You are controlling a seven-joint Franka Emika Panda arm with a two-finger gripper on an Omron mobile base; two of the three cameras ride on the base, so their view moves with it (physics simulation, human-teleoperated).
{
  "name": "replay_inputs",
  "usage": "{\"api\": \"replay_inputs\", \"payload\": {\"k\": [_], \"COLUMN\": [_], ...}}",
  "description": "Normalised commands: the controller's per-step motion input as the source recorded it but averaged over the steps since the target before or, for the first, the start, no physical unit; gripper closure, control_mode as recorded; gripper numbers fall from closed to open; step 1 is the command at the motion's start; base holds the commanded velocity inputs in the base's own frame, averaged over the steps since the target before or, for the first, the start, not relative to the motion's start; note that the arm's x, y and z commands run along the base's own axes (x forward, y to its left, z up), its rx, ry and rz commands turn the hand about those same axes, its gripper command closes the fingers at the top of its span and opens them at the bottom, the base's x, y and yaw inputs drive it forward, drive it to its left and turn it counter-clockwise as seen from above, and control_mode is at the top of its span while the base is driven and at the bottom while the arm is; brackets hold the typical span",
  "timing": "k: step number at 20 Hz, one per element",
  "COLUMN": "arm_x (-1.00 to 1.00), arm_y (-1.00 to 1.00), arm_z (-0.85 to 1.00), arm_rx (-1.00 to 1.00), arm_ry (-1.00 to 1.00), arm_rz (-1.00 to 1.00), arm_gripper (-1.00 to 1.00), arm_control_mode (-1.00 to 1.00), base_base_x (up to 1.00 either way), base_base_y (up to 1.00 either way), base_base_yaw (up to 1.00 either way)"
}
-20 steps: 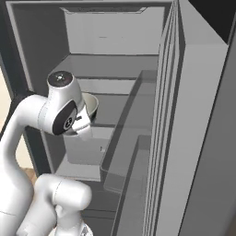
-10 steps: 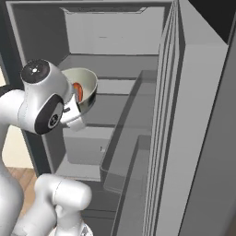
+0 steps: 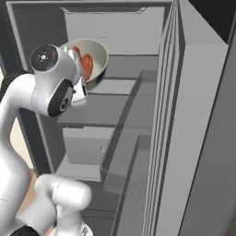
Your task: Place the bowl with the sweet potatos on the top shelf of the fridge. Place the bowl with the fish and chicken drumstick on the second highest shelf of the fridge.
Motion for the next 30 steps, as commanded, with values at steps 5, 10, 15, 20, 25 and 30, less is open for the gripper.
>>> {"api": "replay_inputs", "payload": {"k": [5,10,15,20,25,30], "arm_x": [0.98,1.0,0.98,0.65,0.74,0.85], "arm_y": [0.0,0.0,0.0,0.0,0.0,0.0], "arm_z": [-0.02,0.0,-0.02,-0.16,-0.04,-0.18], "arm_rx": [0.02,0.02,0.02,0.0,-0.01,-0.05], "arm_ry": [-0.01,0.0,0.07,0.07,0.0,0.0], "arm_rz": [0.0,0.0,-0.01,-0.01,-0.02,-0.01], "arm_gripper": [1.0,1.0,1.0,1.0,1.0,-1.0], "arm_control_mode": [-1.0,-1.0,-1.0,-1.0,-1.0,-1.0], "base_base_x": [0.0,0.0,0.0,0.0,0.0,0.0], "base_base_y": [0.0,0.0,0.0,0.0,0.0,0.0], "base_base_yaw": [0.0,0.0,0.0,0.0,0.0,0.0]}}
